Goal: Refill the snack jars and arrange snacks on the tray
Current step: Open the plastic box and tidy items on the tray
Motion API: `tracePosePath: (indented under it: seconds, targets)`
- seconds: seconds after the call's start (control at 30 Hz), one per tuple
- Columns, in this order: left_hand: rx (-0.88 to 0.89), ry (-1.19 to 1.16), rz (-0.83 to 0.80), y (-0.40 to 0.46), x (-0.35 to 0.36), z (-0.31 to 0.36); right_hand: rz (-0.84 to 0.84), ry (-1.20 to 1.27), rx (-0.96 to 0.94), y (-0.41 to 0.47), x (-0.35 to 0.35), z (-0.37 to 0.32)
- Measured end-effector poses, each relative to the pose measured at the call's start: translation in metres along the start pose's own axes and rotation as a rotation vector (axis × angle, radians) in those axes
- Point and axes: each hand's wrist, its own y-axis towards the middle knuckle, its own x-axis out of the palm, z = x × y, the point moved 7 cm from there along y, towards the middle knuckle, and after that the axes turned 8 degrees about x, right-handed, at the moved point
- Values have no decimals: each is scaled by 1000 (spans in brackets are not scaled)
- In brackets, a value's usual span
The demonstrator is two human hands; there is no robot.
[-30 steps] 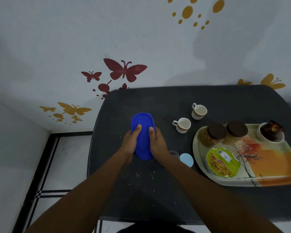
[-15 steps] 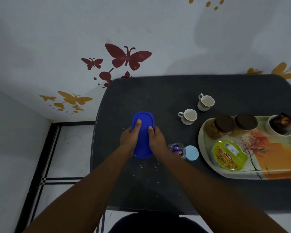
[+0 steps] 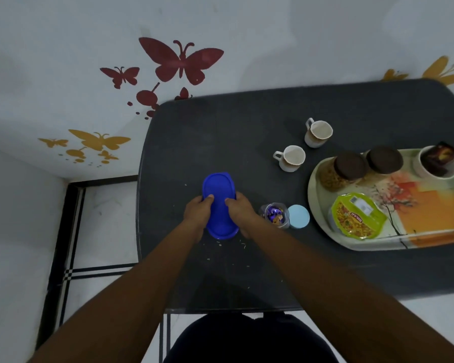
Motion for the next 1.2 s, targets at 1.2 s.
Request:
tracePosePath:
  seconds: [1.2]
  targets:
    - [532,654,-237,-47,141,0,237,-1126,-479,7,-172,42]
